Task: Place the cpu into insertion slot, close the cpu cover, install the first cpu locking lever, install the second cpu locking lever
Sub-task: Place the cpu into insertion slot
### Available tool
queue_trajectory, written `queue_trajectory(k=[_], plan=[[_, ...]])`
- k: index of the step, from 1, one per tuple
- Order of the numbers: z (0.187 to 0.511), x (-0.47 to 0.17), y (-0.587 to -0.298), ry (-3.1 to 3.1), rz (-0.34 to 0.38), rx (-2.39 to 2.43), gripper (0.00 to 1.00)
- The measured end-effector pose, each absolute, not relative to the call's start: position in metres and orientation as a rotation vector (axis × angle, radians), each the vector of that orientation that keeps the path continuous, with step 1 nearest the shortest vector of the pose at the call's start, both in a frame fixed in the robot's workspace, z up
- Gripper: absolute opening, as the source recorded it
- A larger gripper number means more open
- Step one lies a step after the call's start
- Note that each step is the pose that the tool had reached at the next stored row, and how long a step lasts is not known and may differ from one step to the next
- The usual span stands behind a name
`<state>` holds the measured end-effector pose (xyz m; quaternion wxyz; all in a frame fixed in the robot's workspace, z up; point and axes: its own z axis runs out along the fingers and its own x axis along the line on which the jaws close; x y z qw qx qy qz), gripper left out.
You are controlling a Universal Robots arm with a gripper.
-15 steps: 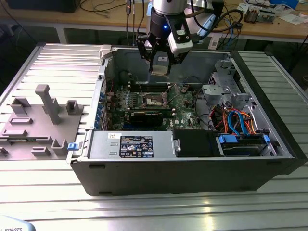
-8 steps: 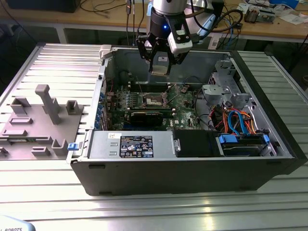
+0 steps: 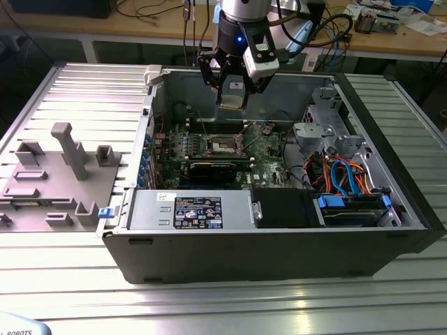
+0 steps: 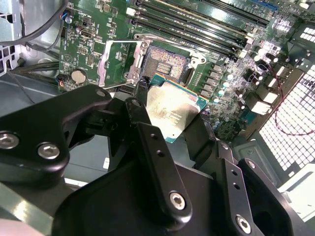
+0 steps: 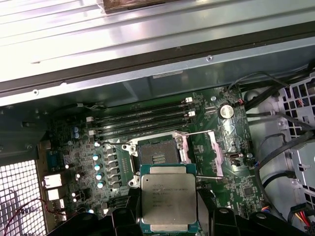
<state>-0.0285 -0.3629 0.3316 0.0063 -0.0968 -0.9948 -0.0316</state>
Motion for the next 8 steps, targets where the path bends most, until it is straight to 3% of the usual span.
queue_trajectory(k=[8], plan=[[0.3316, -0.0285, -0.3629, -3.112, -0.099, -0.312, 0.54]])
